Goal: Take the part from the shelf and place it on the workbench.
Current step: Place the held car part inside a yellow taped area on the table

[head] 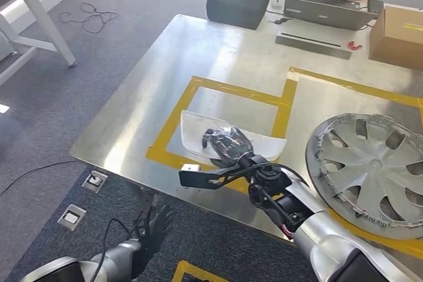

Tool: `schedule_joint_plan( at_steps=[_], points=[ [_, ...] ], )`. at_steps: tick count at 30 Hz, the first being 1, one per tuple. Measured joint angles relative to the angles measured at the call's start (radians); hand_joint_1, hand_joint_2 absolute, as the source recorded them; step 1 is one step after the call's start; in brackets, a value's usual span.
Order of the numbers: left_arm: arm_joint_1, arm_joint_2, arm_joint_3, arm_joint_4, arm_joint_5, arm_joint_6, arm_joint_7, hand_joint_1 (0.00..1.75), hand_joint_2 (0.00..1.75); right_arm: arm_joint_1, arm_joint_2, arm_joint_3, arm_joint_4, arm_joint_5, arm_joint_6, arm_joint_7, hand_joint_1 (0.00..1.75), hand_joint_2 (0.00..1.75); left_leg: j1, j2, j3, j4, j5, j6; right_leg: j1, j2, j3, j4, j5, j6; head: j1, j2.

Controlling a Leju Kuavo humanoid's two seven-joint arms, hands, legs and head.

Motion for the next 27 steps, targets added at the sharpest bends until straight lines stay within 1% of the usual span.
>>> schedule_joint_plan(
  at_steps=[4, 10, 17, 20, 25, 27],
  points=[
    [-0.001, -0.007, -0.009, 0.000, -0.011, 0.002, 0.010, 0.00, 0.00, -0.014, 0.001, 0.008, 0.001, -0.002, 0.001, 0.014, 0.00, 0.00, 0.000, 0.000, 0.000, 0.000, 0.001, 0.000, 0.000, 0.000, 0.000, 0.000, 0.001, -0.001, 0.000, 0.000],
    [-0.002, -0.014, -0.015, 0.000, -0.005, 0.003, 0.009, 0.00, 0.00, -0.037, 0.002, 0.021, 0.002, -0.018, -0.003, 0.027, 0.00, 0.00, 0.000, 0.000, 0.000, 0.000, 0.002, 0.000, 0.000, 0.000, 0.000, 0.000, 0.002, -0.002, 0.000, 0.000],
    [-0.002, -0.015, -0.015, 0.000, 0.002, 0.003, 0.001, 0.00, 0.00, -0.049, 0.002, 0.035, 0.002, -0.032, -0.032, 0.036, 0.00, 0.00, 0.000, 0.000, 0.000, 0.000, 0.003, 0.001, 0.000, 0.000, 0.000, 0.000, 0.003, -0.002, 0.000, 0.000],
    [-0.002, -0.016, -0.015, 0.000, 0.008, 0.004, -0.004, 0.00, 0.00, -0.052, 0.002, 0.040, 0.002, -0.032, -0.071, 0.061, 0.00, 0.00, 0.000, 0.000, 0.000, 0.000, 0.003, 0.001, 0.000, 0.000, -0.001, 0.000, 0.003, -0.002, 0.000, 0.000],
    [-0.001, -0.017, -0.015, 0.000, 0.012, 0.011, -0.007, 0.00, 0.00, -0.058, 0.003, 0.043, 0.002, -0.033, -0.174, 0.095, 0.00, 0.00, 0.000, 0.000, 0.000, 0.000, 0.003, 0.001, 0.000, 0.000, -0.001, 0.000, 0.003, -0.002, 0.000, 0.000],
    [-0.001, -0.018, -0.015, 0.000, 0.014, 0.013, -0.007, 0.00, 0.00, -0.065, 0.003, 0.043, 0.002, -0.036, -0.200, 0.103, 0.00, 0.00, 0.000, 0.000, 0.000, 0.000, 0.003, 0.001, 0.000, 0.000, -0.001, 0.000, 0.003, -0.002, 0.000, 0.000]
  ],
)
